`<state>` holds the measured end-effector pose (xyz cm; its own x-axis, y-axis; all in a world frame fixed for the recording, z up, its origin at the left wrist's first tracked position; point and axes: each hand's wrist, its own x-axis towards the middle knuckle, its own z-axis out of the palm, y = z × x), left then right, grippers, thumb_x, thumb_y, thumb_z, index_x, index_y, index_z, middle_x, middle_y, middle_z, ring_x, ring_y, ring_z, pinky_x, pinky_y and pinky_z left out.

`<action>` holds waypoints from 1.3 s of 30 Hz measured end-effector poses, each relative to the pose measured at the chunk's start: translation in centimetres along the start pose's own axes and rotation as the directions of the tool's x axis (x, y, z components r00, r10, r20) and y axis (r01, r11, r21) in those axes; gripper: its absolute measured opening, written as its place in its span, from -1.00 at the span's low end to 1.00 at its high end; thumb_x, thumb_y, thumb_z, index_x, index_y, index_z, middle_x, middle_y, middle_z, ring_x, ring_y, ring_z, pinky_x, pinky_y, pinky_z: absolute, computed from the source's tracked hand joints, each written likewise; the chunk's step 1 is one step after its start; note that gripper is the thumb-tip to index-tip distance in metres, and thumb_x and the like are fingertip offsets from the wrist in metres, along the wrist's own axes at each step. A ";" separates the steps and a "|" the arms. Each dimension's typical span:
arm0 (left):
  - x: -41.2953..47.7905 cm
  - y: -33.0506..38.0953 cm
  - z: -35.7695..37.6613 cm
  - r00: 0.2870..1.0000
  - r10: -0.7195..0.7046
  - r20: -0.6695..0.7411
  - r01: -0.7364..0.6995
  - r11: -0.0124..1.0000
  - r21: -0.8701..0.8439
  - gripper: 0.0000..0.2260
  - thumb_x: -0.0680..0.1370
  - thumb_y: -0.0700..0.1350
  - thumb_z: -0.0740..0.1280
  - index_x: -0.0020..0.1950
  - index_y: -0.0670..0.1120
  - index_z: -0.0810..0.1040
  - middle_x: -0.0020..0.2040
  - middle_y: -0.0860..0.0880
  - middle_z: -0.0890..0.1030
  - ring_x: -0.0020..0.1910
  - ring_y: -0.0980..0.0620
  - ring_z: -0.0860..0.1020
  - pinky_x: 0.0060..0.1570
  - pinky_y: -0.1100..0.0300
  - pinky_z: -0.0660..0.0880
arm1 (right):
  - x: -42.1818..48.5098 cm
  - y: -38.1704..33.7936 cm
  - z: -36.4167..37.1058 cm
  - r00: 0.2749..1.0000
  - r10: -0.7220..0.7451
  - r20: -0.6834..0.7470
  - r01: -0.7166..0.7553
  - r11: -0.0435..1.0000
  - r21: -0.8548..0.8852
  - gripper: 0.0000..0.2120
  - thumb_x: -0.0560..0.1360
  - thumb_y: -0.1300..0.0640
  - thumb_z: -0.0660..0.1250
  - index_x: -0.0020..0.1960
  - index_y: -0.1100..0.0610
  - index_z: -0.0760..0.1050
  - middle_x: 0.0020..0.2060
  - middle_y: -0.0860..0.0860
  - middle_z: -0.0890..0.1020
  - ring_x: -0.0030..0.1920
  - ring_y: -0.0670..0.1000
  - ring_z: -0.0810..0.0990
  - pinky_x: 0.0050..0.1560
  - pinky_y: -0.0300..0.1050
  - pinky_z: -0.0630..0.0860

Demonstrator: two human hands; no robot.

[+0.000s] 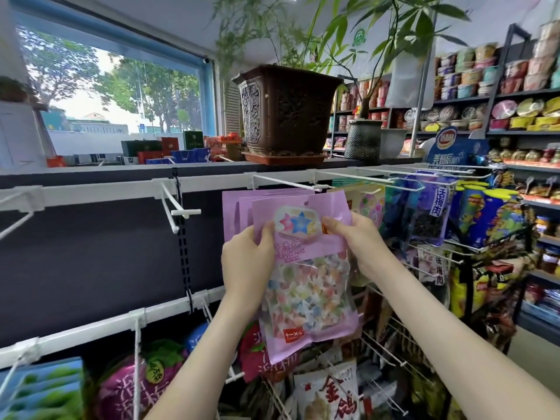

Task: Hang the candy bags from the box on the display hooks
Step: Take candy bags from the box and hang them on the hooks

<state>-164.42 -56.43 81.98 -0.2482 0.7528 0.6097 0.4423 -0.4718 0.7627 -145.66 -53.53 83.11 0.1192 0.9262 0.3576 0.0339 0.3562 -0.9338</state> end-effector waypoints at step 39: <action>-0.9 -4.3 3.2 0.799 0.584 0.144 -0.472 0.462 0.751 -0.56 0.47 -0.16 0.29 0.36 -0.14 0.44 0.39 -0.21 0.42 0.38 -0.18 0.38 0.36 -0.15 0.20 | 0.7 2.5 2.2 0.985 -0.037 -0.169 -0.010 0.964 -0.267 -0.48 0.48 -0.07 0.36 0.31 0.13 0.27 0.09 -0.07 0.46 0.08 -0.05 0.47 -0.05 -0.17 0.40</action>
<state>-163.38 -53.64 77.45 0.1837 0.3918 0.9015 0.9685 -0.2292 -0.0977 -147.67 -51.73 80.99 0.2836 0.8784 0.3847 0.2969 0.3010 -0.9062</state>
